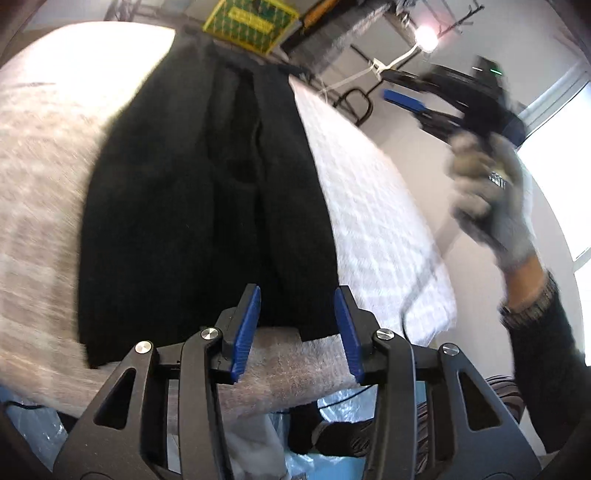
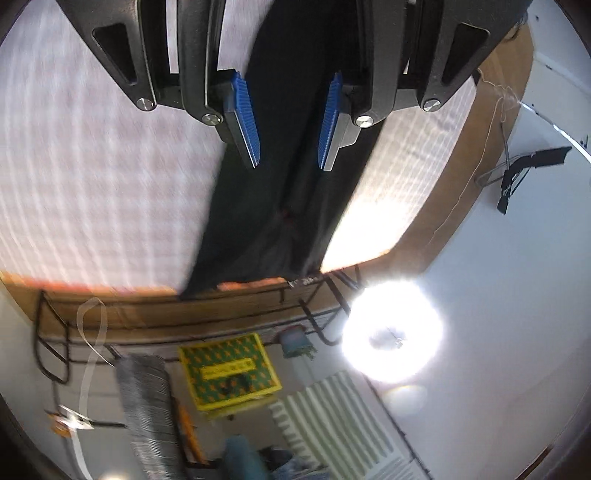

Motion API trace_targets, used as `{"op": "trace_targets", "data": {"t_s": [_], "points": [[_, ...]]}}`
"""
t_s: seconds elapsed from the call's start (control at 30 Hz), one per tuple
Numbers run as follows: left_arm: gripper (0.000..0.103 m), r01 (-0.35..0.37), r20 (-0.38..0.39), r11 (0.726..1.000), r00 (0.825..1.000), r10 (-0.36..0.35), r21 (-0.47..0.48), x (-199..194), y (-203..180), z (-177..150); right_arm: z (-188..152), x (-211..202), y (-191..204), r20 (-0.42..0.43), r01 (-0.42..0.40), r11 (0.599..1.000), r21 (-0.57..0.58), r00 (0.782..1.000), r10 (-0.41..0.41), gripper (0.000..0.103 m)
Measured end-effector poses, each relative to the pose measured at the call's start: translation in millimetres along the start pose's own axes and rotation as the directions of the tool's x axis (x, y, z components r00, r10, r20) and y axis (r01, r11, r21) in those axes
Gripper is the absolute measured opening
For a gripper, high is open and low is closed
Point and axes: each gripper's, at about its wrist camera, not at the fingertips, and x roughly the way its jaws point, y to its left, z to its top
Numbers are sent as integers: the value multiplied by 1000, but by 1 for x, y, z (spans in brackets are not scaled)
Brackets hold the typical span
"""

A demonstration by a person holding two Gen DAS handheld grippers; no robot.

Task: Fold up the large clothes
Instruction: 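Release the fold with the right tool and lift both tools off the sweater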

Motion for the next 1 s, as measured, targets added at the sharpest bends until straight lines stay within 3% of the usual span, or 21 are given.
{"op": "trace_targets", "data": {"t_s": [0.23, 0.3, 0.37, 0.43, 0.53, 0.67, 0.83, 0.9, 0.93, 0.97, 1.0], "points": [[38, 3, -59, 999, 998, -6, -52, 35, 2, 6, -87, -23, -16, -105, 56, 998, 24, 993, -53, 36], [10, 9, -56, 998, 998, -12, -63, 41, 5, 12, -106, -15, -20, -164, 53, 998, 29, 985, -47, 36], [4, -14, -49, 999, 999, 11, -47, 39, 3, 10, -115, -5, -18, -186, 72, 997, 4, 980, -70, 36], [3, -37, -17, 999, 999, 36, -31, 30, 0, 8, -125, 3, -12, -214, 82, 996, -39, 973, -89, 36], [2, -127, 38, 990, 991, 125, 58, 18, -8, -2, -121, 9, -3, -216, 72, 993, -89, 972, -90, 35], [0, -135, -2, 990, 991, 136, 34, 31, 2, -13, -112, 17, 11, -190, 87, 984, -158, 975, -116, 36], [0, -113, 14, 993, 994, 112, 37, 33, -6, -9, -87, 46, 36, -183, 79, 969, -235, 975, -124, 36], [0, -91, 23, 996, 996, 90, 13, 31, -6, -8, -75, 65, 45, -184, 95, 959, -269, 972, -148, 43], [4, -87, 17, 996, 996, 87, 2, 31, -5, -8, -69, 75, 48, -183, 104, 955, -277, 970, -159, 45], [19, -86, 4, 996, 996, 86, -8, 33, -4, -6, -66, 81, 50, -186, 109, 955, -277, 969, -164, 48], [24, -85, -1, 996, 996, 85, -11, 35, -3, -4, -60, 95, 52, -201, 110, 956, -272, 965, -169, 48]]}}
